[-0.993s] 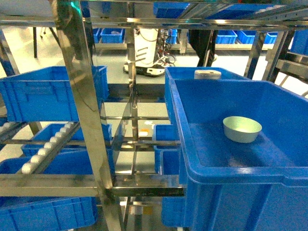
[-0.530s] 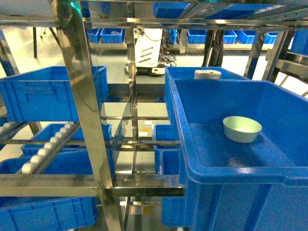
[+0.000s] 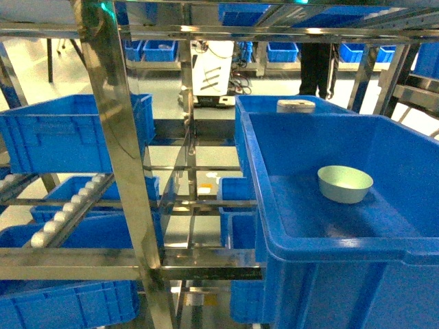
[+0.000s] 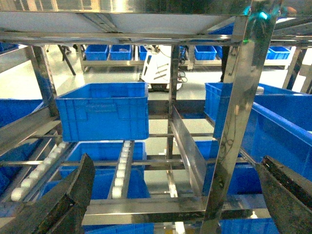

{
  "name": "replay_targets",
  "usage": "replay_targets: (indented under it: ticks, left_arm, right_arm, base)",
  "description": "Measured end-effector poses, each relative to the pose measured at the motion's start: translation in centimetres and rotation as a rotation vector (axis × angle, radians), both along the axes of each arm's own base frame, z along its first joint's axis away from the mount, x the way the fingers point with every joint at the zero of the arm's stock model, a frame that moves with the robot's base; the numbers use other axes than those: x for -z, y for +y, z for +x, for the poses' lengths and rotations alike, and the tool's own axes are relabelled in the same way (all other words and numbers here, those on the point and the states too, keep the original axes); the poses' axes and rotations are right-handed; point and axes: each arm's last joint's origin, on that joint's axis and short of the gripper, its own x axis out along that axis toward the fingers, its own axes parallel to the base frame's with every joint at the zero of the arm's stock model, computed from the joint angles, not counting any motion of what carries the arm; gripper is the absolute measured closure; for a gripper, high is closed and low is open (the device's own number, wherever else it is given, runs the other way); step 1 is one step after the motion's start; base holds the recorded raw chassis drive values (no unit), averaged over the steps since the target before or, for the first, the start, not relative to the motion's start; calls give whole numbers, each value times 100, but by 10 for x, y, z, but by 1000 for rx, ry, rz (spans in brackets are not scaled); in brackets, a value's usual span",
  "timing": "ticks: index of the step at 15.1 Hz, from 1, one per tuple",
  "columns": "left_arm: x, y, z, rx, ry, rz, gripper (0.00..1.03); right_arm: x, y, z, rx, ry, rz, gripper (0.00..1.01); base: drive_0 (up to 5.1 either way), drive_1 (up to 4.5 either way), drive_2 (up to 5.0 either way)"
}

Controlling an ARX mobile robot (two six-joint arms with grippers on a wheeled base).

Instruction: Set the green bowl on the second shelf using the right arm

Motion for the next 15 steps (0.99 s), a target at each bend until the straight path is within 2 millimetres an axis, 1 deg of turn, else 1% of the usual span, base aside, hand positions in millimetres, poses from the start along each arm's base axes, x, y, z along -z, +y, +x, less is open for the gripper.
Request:
replay_targets:
  ticks: [1, 2, 3, 7, 8, 10, 13, 14, 15]
  left_arm:
    - [0, 0, 0, 0, 0, 0, 5]
    - [0, 0, 0, 0, 0, 0, 5]
    - [0, 0, 0, 0, 0, 0, 5]
    - [0, 0, 0, 0, -1, 0, 5]
    - [0, 0, 0, 0, -1, 0, 5]
    - [0, 0, 0, 0, -1, 0, 5]
    - [0, 0, 0, 0, -2, 0, 5]
    - [0, 0, 0, 0, 4, 0, 5]
    - [0, 0, 0, 0, -4, 0, 5]
  right_arm:
    - [3, 0, -1, 0, -17, 0, 99]
    - [11, 0, -6, 0, 32, 0, 99]
    - [8, 0, -12, 0, -18, 0, 99]
    - [9, 0, -12, 0, -6, 0, 99]
    - [9, 0, -12, 0, -6, 0, 89]
    - [9, 0, -12, 0, -6, 0, 56]
    - [9, 0, -12, 0, -7, 0, 28]
    - [9, 0, -12, 0, -2, 0, 17]
    - [8, 0, -12, 0, -10, 0, 3]
  base:
    - [0, 0, 0]
    - [0, 0, 0]
    - [0, 0, 0]
    - [0, 0, 0]
    - [0, 0, 0]
    - [0, 0, 0]
    - [0, 0, 0]
    - [0, 0, 0]
    - [-11, -423, 401]
